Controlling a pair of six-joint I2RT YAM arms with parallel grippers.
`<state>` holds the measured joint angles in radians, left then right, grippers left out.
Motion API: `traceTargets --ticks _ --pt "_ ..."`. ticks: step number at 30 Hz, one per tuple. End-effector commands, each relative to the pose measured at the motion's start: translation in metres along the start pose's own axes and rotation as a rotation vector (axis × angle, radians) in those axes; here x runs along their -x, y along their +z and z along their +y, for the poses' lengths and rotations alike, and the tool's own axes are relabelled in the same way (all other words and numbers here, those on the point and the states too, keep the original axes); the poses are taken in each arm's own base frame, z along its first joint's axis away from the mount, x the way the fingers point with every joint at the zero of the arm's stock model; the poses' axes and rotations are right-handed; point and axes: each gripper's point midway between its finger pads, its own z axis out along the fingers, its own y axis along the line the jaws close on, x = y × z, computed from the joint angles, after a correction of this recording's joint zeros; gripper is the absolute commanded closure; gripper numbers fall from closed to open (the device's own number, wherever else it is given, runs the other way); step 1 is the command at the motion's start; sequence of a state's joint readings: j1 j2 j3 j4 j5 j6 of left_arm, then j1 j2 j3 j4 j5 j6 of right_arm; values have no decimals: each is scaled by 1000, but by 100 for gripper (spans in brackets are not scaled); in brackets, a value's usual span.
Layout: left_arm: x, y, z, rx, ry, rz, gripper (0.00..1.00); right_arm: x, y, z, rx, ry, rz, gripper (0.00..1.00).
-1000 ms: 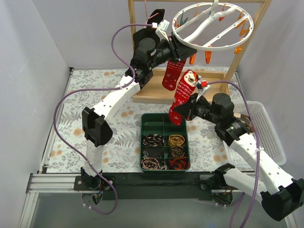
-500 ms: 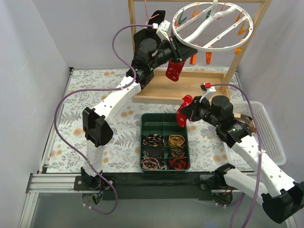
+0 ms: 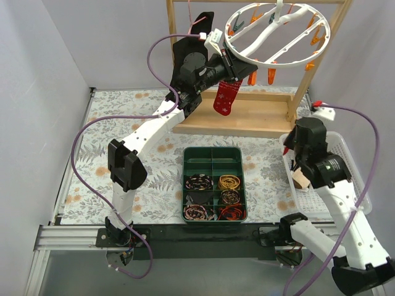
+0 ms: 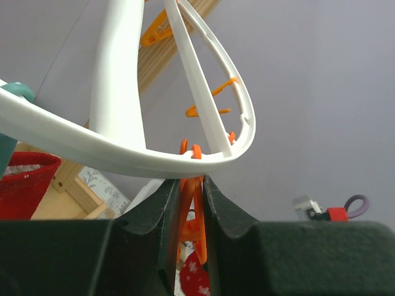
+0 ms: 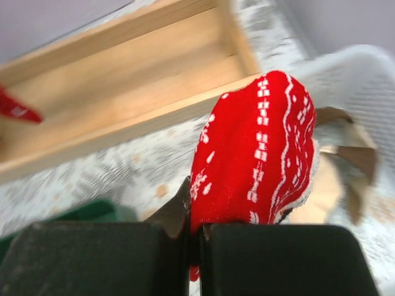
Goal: Remove the socks clipped to the hanger
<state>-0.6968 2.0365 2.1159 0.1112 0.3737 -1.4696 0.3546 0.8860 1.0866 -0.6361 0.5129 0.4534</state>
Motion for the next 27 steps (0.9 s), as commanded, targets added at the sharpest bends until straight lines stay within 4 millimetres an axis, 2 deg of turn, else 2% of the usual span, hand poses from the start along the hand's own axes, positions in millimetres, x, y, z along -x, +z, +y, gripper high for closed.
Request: traceTargets --ticks 1,5,9,10,14,15,16,17,18,19,21,25,26,27 --pt "-3 -12 -30 -36 15 37 99 18 -28 -86 -340 74 -145 98" --pt "-6 -12 -28 -28 18 47 99 7 -31 -112 -428 124 -158 96" --pt "-7 -12 -28 -31 16 50 100 -19 -19 -134 -528 140 -103 96" --pt "-7 -12 -29 -32 16 49 100 -34 -13 -145 -570 147 -65 96" --pt "-5 -13 -33 -39 22 47 100 -66 6 -154 -579 212 42 93" --pt "-5 -14 -33 -38 23 48 100 -68 7 -156 -584 213 55 87" --pt "-5 -15 -33 -36 26 50 100 -71 10 -156 -590 213 70 74" --pt "-4 -15 -34 -36 27 48 100 -70 11 -155 -586 213 69 56" --pt "-5 -15 -33 -36 26 50 100 -69 11 -155 -583 207 73 24" --pt "-5 -15 -33 -34 23 52 100 -68 13 -154 -578 191 82 10" --pt "-4 -15 -34 -37 22 49 100 -61 16 -144 -521 173 88 2" --pt "-5 -15 -35 -39 22 51 100 -43 21 -118 -358 121 81 2" --pt "-4 -15 -36 -41 21 49 100 -41 23 -103 -257 83 102 2" --pt "-3 -16 -37 -42 22 48 100 -28 25 -87 -167 64 73 2"
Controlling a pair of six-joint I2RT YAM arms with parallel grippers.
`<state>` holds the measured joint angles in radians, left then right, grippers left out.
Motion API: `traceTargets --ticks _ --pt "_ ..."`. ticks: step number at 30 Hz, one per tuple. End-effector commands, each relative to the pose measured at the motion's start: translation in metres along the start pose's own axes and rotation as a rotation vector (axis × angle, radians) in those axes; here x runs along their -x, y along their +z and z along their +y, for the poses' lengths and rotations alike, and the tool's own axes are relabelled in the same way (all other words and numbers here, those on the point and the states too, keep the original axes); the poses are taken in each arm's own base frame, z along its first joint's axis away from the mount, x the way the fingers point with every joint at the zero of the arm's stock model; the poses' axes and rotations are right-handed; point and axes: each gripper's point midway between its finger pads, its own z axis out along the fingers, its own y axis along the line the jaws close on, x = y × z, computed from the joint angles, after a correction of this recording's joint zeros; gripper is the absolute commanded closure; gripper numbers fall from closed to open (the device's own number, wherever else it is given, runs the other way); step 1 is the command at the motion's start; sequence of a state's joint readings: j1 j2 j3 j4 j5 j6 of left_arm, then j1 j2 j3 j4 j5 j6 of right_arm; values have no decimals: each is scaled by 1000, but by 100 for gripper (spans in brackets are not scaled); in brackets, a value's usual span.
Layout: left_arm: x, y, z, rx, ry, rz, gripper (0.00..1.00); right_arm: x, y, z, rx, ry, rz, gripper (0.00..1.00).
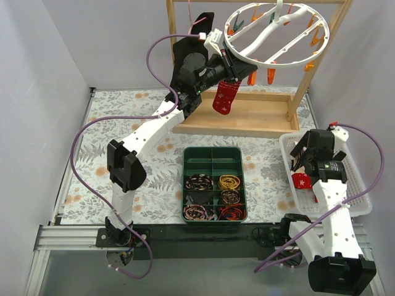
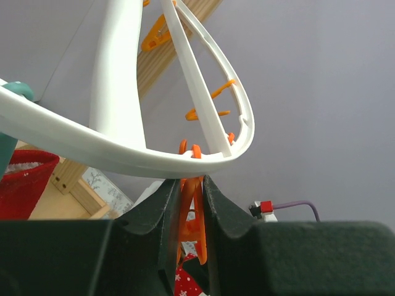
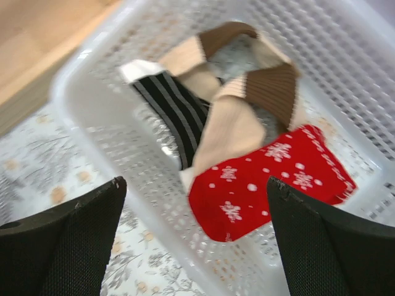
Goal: Remove the socks clipped to the hanger
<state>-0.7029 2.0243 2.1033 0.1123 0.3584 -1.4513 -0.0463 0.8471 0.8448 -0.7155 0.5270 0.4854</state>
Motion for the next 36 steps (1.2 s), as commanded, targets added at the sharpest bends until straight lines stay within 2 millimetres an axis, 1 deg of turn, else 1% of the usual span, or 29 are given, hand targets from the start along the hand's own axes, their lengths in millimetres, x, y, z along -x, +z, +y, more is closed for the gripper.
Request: traceTargets --ticks 1,2,3,5,6,7,8,9,11,12,13,14,15,16,17,18,19,20,21,25,27,32,33,34,35,36 --pt "-3 -15 -35 -47 4 57 100 39 -29 67 386 -92 -83 2" --pt "-4 -15 -34 -45 3 59 100 32 -42 94 559 -117 -53 2" --pt "-5 -15 -33 -44 2 60 100 32 -48 115 680 -142 -77 2" --pt "-6 -15 -32 -40 -5 64 100 25 -63 143 855 -159 -61 2" --pt "-5 -15 -33 -43 -6 61 100 18 -73 158 919 -177 -53 2" --pt "-6 -15 -33 -45 -7 65 100 26 -78 173 985 -187 -116 2" --pt "-6 -16 -35 -49 -8 65 100 24 -84 184 1032 -207 -135 2" --pt "-7 -16 -34 -47 -12 69 100 19 -97 199 1093 -233 -153 2" --pt "-5 -17 -37 -52 -13 65 100 26 -108 226 1180 -281 -238 2" --pt "-4 -17 -38 -52 -15 65 100 21 -117 239 1226 -312 -254 2" --pt "-4 -18 -39 -54 -17 65 100 16 -113 250 1240 -345 -263 2" --pt "-2 -18 -40 -57 -17 62 100 26 -119 261 1271 -346 -336 2" --pt "-2 -18 -39 -53 -24 61 100 20 -114 270 1281 -353 -338 2" --pt "-2 -18 -42 -58 -30 61 100 23 -114 276 1301 -347 -376 2" --pt "-2 -18 -42 -60 -35 63 100 31 -117 283 1328 -327 -444 2" --pt "-2 -18 -43 -66 -36 66 100 29 -111 290 1335 -325 -458 2" --pt "-3 -17 -43 -66 -40 68 100 31 -110 294 1344 -324 -491 2" --pt "-5 -17 -42 -66 -44 72 100 41 -115 298 1369 -300 -564 2" --pt "-5 -17 -42 -66 -45 74 100 37 -105 305 1368 -302 -557 2" --pt "-7 -18 -38 -58 -45 71 100 37 -105 324 1445 -305 -637 2" --pt "-8 -17 -37 -56 -46 73 100 37 -100 333 1456 -304 -678 2" --pt "-4 -17 -43 -71 -50 70 100 36 -71 351 1407 -313 -668 2" --pt "-3 -17 -45 -75 -49 68 100 29 -64 357 1410 -322 -645 2" --pt "-4 -17 -44 -73 -51 70 100 35 -70 364 1437 -324 -658 2" --pt "-3 -18 -45 -77 -51 70 100 34 -69 368 1448 -326 -648 2" --pt "-3 -18 -45 -77 -51 70 100 32 -63 374 1451 -326 -632 3"
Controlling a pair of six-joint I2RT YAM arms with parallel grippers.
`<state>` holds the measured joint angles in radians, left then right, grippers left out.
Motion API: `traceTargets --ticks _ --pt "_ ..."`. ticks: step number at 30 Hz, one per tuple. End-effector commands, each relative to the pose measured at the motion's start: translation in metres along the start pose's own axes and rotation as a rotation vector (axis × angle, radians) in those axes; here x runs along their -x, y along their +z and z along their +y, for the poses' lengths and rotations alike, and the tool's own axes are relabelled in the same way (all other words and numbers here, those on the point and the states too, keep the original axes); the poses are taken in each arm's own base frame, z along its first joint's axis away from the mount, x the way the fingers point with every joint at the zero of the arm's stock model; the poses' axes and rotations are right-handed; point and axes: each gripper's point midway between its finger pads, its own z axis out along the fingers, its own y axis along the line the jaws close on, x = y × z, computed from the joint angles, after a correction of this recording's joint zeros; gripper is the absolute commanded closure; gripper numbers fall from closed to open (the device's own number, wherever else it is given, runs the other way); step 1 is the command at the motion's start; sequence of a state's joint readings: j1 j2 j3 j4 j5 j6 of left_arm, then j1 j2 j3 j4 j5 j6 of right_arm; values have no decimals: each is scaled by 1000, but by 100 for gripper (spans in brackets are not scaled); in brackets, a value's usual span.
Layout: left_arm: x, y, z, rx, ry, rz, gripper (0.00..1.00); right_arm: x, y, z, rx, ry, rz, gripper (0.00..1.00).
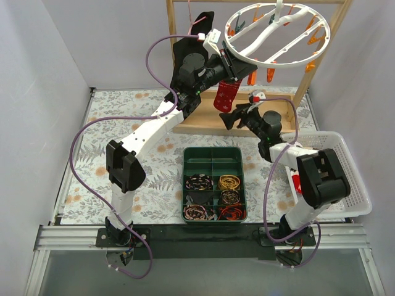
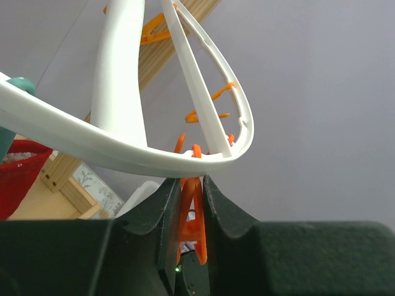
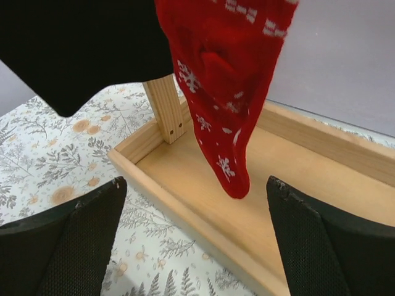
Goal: Remove the socks clipped to the hanger
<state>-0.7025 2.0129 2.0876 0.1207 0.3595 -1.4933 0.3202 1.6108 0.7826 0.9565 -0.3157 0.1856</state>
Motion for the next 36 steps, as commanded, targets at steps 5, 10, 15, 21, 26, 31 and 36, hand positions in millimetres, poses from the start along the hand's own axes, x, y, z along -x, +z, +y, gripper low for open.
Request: traceTargets --ticks 5,10,15,21,26,31,36 --pt "-5 -16 -44 -76 -15 74 100 54 43 -4 42 -50 -162 4" --pt "-6 -16 -44 -77 -18 76 100 47 60 -4 67 -19 -145 13" --pt "-8 -19 -45 -76 -19 81 100 49 63 12 98 53 -146 35" --pt "-15 -24 -41 -67 -22 102 100 68 48 49 165 165 -181 77" --pt "-15 -32 -49 -78 -21 115 84 74 33 76 223 271 -179 92" --pt "-20 -46 -54 -75 -27 132 54 79 17 95 271 390 -163 96" --pt "-12 -65 -75 -87 9 129 40 72 0 108 274 503 -111 96"
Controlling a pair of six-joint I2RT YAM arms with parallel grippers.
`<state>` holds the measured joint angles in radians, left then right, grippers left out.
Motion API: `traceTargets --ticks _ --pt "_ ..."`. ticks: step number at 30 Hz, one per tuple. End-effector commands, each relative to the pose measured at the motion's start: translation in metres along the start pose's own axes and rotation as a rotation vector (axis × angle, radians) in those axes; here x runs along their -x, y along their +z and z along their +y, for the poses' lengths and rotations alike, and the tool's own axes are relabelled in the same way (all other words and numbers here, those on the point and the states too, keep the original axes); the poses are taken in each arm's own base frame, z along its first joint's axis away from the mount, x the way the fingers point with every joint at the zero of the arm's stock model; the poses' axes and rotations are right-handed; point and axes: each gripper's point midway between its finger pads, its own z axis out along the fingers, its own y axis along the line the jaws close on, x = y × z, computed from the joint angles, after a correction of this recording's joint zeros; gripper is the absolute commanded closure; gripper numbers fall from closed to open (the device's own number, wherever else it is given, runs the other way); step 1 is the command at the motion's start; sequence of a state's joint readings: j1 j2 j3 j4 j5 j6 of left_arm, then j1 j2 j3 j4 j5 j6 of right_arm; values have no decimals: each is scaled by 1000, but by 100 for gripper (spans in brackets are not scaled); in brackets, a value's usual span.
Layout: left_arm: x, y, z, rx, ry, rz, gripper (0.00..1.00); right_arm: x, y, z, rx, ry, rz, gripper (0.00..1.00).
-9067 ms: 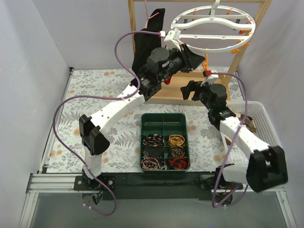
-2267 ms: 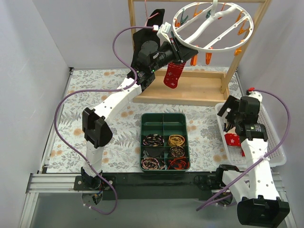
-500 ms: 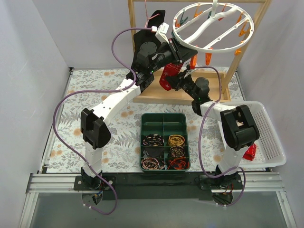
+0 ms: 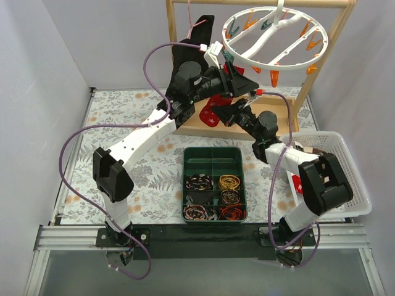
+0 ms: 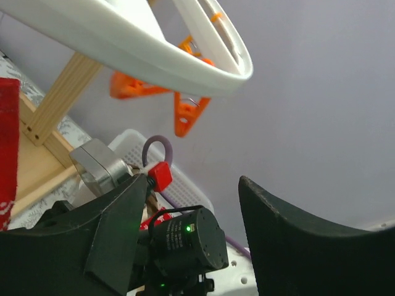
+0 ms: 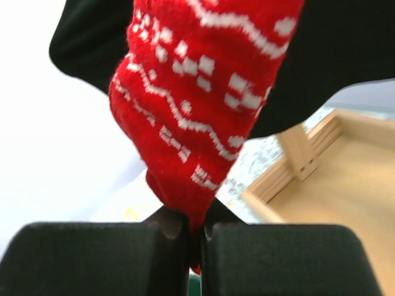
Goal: Remove the socks clipped to the hanger
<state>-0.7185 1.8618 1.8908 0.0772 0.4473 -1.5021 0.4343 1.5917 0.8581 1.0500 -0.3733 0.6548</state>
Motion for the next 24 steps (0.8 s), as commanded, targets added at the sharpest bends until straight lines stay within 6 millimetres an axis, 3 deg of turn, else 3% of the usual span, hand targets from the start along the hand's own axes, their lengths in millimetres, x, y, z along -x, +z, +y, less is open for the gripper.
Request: traceTargets --ticks 1,4,6,10,13,16,18,23,24 --pt "15 -35 -60 -74 68 -2 40 8 -11 28 42 103 -13 96" --pt "17 -47 -69 -76 90 -7 41 6 -18 35 43 137 10 96" --pt "11 -54 -65 -44 104 14 43 8 -23 39 42 146 21 96" --pt "21 -75 -65 45 177 -29 48 1 -35 50 59 180 73 96" --pt "28 -82 -45 147 205 -41 47 0 -43 60 86 195 103 96" --pt "38 -87 -27 201 167 -33 36 -2 -52 66 99 241 136 96" --pt "36 -83 -19 183 138 2 30 -3 -58 68 108 272 153 96" --pt "52 -75 -1 169 120 12 28 3 -70 85 166 290 185 96" --pt "46 -70 8 155 108 47 28 4 -71 86 169 291 191 96"
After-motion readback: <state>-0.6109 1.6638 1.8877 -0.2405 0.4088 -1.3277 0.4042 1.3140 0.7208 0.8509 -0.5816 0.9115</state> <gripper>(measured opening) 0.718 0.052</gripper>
